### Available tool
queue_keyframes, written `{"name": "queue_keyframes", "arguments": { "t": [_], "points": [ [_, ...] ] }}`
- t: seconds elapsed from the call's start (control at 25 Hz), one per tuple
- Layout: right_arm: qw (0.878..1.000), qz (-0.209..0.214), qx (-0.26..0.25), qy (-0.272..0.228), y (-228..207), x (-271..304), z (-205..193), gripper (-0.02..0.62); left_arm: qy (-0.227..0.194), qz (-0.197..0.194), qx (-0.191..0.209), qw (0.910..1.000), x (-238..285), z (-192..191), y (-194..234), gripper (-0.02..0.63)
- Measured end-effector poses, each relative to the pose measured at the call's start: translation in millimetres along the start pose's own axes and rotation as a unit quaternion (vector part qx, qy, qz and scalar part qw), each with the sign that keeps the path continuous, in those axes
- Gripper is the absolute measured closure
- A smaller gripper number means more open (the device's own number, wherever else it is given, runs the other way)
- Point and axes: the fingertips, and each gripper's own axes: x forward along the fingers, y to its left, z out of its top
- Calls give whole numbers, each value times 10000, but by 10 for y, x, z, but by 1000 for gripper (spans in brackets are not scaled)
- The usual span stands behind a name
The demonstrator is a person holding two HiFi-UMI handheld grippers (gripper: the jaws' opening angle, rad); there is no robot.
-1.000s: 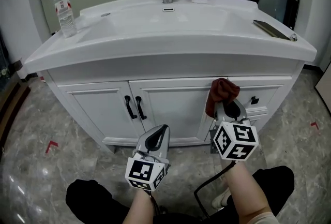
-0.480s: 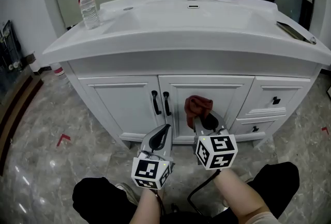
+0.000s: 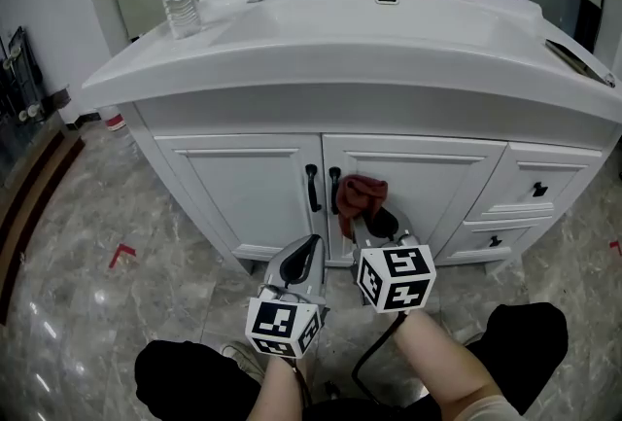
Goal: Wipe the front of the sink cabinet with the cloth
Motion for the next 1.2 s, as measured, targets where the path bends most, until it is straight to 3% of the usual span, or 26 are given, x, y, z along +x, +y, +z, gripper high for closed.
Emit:
{"name": "queue_keyframes", "arguments": {
  "t": [0.28,0.84,1.2],
  "points": [
    [9990,-327,-317,-6,-351,-178,56,514,-55,-297,1,9995,193,10,-290,606],
    [9889,-1479,-120,-79,-1562,-898,135,514,1,-904,140,9958,539,-68,-961,606],
    [9840,-1780,-43,41,-1735,-1107,15,514,69,-902,241,9956,578,-95,-993,605]
  ]
}}
